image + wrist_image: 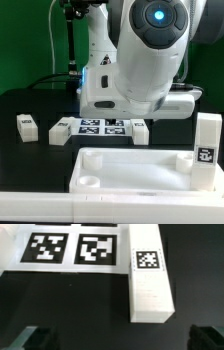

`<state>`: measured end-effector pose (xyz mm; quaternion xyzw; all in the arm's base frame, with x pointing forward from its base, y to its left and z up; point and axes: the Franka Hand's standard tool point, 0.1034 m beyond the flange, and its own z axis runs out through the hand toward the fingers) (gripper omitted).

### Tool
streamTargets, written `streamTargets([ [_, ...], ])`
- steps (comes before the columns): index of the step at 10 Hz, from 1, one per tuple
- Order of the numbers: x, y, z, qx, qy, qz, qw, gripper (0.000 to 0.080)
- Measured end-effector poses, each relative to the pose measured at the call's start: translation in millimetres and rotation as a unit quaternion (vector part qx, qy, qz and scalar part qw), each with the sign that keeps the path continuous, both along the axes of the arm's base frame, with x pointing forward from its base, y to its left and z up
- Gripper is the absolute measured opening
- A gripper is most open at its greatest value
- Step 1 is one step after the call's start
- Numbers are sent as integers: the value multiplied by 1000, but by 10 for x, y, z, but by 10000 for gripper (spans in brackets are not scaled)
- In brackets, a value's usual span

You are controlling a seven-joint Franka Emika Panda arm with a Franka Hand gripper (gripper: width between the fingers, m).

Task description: Assemble desk

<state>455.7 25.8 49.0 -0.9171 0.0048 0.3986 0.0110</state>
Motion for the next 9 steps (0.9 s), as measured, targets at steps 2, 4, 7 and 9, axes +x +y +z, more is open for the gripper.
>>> streamTargets([
  [2,-223,86,-139,-13,18,-20,1000,649],
  [4,-277,109,-206,-16,28,-27,999,649],
  [7,-271,98,-210,-18,27,-29,999,649],
  [9,-330,130,-277,-14,35,-24,999,649],
])
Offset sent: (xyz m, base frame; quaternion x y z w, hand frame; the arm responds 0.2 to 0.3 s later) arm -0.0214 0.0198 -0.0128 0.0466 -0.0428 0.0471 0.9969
